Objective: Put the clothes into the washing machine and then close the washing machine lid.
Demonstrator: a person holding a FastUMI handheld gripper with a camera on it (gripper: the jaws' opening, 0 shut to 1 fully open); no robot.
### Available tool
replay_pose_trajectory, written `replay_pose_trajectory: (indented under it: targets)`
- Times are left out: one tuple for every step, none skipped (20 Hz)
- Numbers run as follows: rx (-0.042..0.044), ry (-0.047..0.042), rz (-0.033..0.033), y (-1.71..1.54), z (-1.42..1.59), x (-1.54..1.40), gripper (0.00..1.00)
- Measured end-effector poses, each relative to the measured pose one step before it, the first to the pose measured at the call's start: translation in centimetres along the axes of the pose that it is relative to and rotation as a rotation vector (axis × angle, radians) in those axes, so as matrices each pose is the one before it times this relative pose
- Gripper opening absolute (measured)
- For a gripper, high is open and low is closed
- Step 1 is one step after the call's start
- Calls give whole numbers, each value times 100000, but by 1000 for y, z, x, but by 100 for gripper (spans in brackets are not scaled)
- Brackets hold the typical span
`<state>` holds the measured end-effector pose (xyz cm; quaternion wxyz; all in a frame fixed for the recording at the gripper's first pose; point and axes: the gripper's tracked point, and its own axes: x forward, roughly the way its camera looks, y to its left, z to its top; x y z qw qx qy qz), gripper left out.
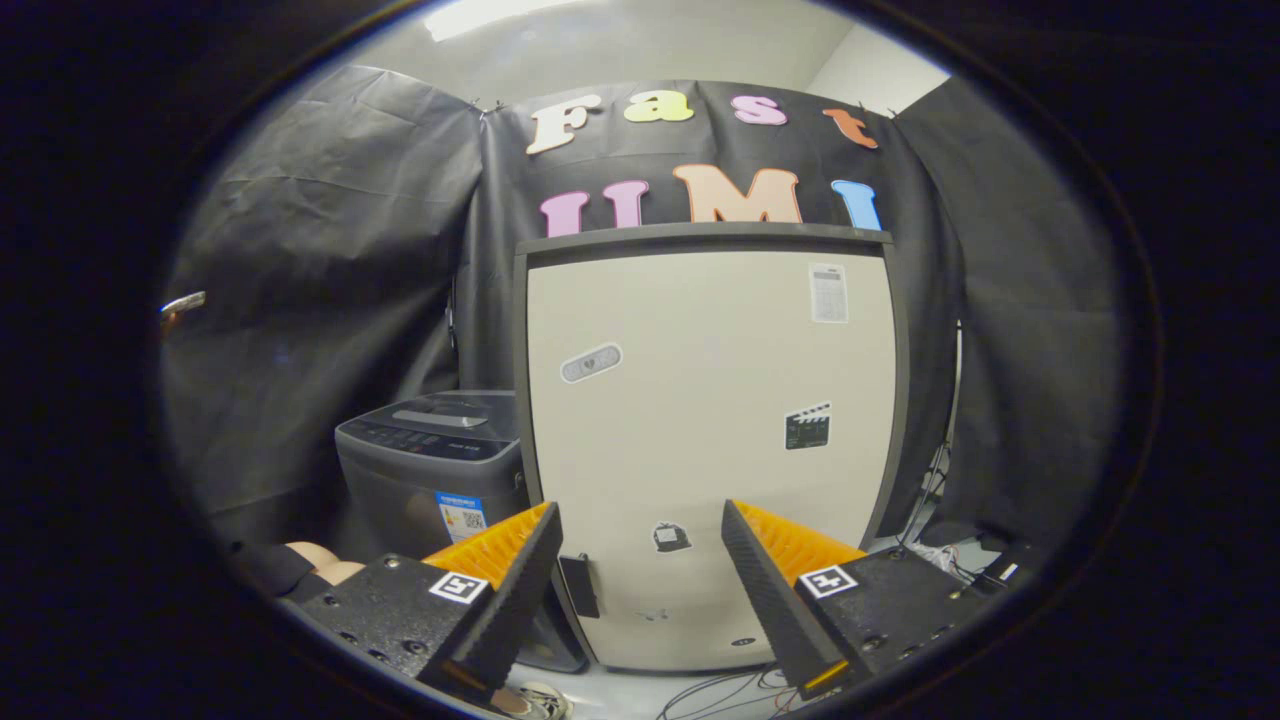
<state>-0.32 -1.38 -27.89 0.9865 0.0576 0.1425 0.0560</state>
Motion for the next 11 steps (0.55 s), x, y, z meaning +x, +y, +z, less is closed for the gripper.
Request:
replay_pose_trajectory:
  targets:
    - [-9,-42,16,28,0,31,97]
    - [-7,-120,15,-12,37,-7,97]
    - [-10,-184,8,2,79,12,97]
    - [36,-15,142,40,24,72,97]
    - [-57,99,50,7,-120,-112,97]
    - [65,138,-9,2,37,40,97]
    - [-22,104,2,-38,-107,-85,97]
    - [-19,71,4,-8,16,52,97]
    - [12,30,27,-2,42,61,97]
    - [-11,-2,11,3,30,-2,97]
    - [13,76,12,6,-72,12,97]
